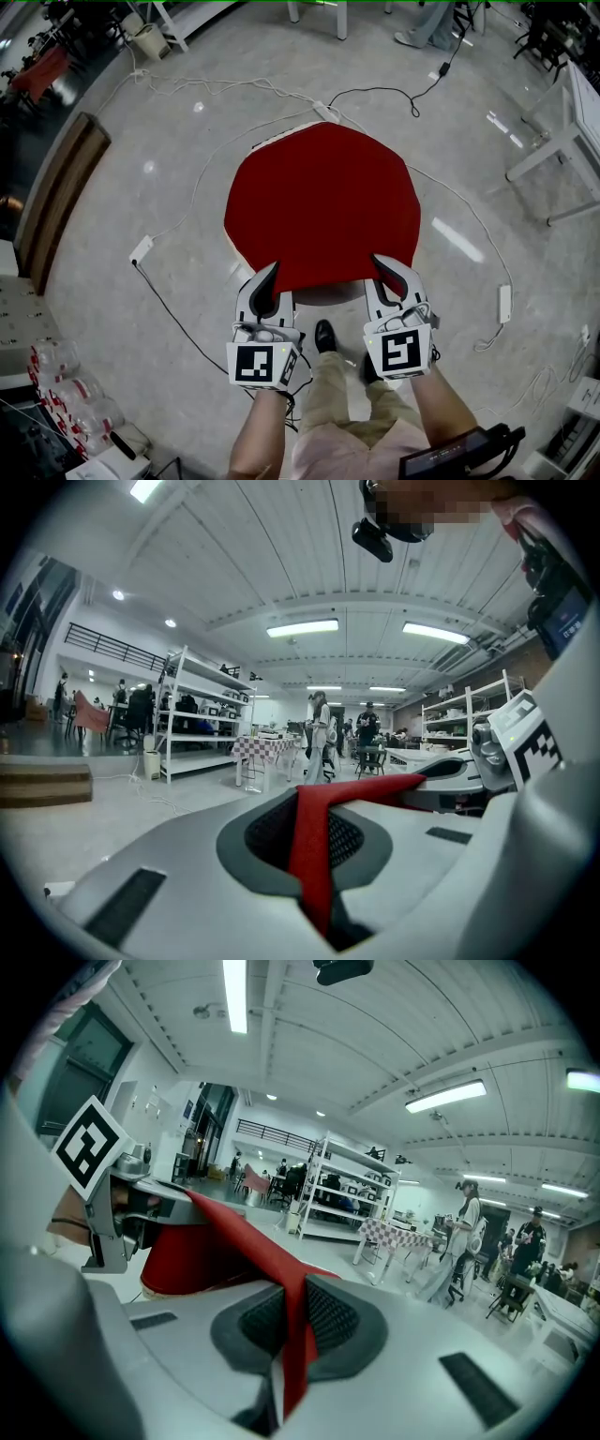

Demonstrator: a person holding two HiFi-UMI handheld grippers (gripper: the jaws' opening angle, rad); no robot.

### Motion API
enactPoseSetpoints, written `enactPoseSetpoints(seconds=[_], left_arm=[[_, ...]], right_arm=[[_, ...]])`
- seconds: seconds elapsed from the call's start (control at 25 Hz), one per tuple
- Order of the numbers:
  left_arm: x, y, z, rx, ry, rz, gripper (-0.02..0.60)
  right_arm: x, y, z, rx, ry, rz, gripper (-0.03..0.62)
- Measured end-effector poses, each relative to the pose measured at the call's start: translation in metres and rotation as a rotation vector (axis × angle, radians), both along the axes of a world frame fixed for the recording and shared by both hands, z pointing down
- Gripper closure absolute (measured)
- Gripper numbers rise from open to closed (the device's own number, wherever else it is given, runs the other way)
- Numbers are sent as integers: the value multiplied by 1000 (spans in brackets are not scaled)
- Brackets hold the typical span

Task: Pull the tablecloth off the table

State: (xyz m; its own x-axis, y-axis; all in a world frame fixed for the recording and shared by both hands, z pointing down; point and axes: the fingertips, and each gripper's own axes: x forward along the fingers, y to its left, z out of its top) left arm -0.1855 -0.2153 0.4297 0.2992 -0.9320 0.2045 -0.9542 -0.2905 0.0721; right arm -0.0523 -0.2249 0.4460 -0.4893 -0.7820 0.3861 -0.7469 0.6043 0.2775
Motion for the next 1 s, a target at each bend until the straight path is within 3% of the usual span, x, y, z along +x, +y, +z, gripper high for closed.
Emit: enactPoseSetpoints(seconds=[1.0], left_arm=[[16,55,-44,36,-16,-39,549]], right_arm=[[15,54,-38,20,-33,-39,566]])
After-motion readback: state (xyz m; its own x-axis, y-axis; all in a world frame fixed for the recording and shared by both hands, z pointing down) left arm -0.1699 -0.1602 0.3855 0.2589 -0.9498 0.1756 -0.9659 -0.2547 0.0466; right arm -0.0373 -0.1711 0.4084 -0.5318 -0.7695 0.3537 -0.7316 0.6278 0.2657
